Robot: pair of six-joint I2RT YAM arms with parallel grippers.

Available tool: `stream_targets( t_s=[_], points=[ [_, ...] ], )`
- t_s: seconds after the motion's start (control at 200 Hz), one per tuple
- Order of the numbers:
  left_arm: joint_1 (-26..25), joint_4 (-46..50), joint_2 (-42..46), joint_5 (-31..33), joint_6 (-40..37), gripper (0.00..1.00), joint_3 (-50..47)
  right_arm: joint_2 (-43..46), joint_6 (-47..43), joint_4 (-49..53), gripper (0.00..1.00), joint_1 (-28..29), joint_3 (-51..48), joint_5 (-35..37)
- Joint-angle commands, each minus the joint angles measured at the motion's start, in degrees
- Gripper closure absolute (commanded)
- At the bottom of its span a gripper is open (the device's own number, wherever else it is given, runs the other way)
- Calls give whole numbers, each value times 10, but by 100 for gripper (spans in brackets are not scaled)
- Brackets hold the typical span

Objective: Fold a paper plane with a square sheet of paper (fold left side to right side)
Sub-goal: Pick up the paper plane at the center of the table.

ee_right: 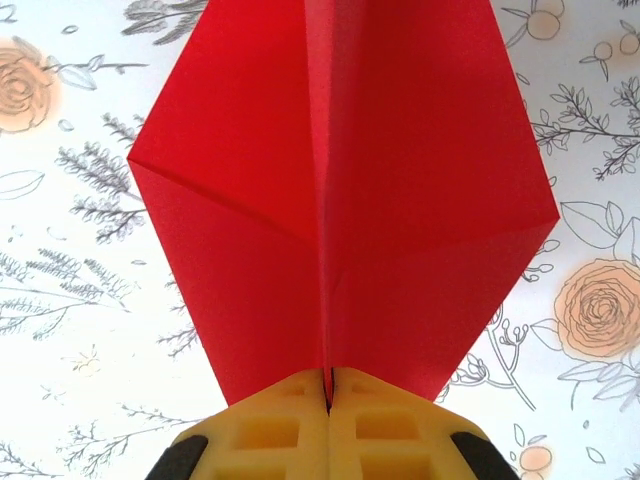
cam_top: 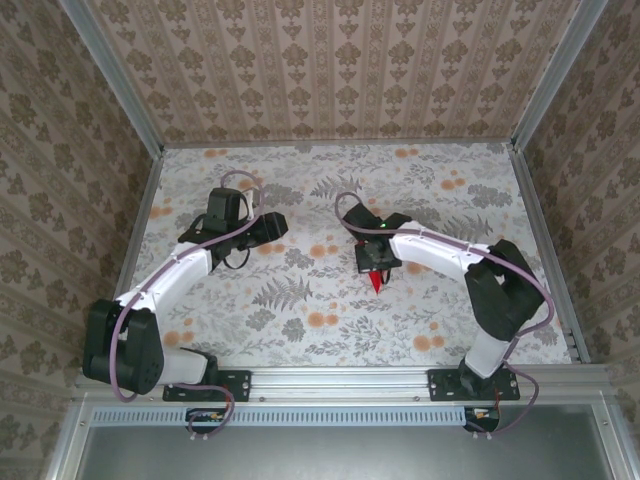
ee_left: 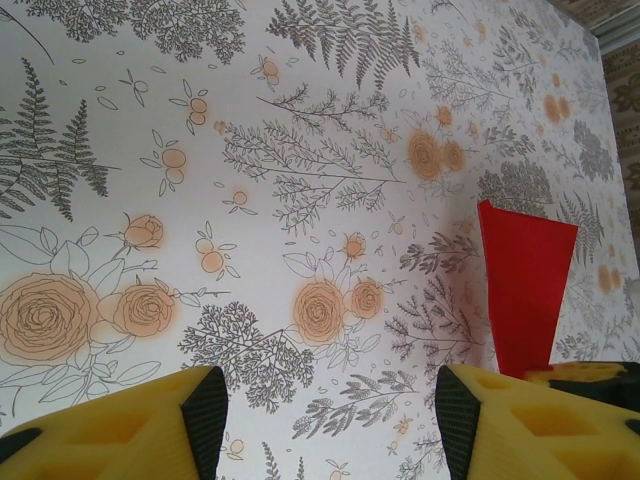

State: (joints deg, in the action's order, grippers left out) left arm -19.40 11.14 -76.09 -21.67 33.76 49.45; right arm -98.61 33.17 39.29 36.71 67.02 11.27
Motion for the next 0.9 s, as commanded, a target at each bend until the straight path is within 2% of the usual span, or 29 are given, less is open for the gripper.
stream_targets(
  t_s=[0.0, 0.29, 0.345, 0.455, 0.72, 0.895],
  points=[
    [4, 5, 15, -11, -7, 40, 5, -8, 2, -53, 98, -14, -31, -58],
    [5, 12, 15, -10, -6, 40, 8, -41, 7, -62, 84, -24, -35, -60],
    [4, 13, 15, -9, -6, 40, 10, -41, 8, -63, 79, -24, -36, -59],
    [4, 15, 15, -8, -5, 40, 11, -48, 7, -58, 75, -25, -34, -51],
    [4, 21, 16, -6, -11, 39, 19, -70, 5, -70, 77, -32, -27, -65],
    [4, 18, 33, -5, -34, 37, 22, -73, -9, -62, 90, -56, 11, -78]
  ],
)
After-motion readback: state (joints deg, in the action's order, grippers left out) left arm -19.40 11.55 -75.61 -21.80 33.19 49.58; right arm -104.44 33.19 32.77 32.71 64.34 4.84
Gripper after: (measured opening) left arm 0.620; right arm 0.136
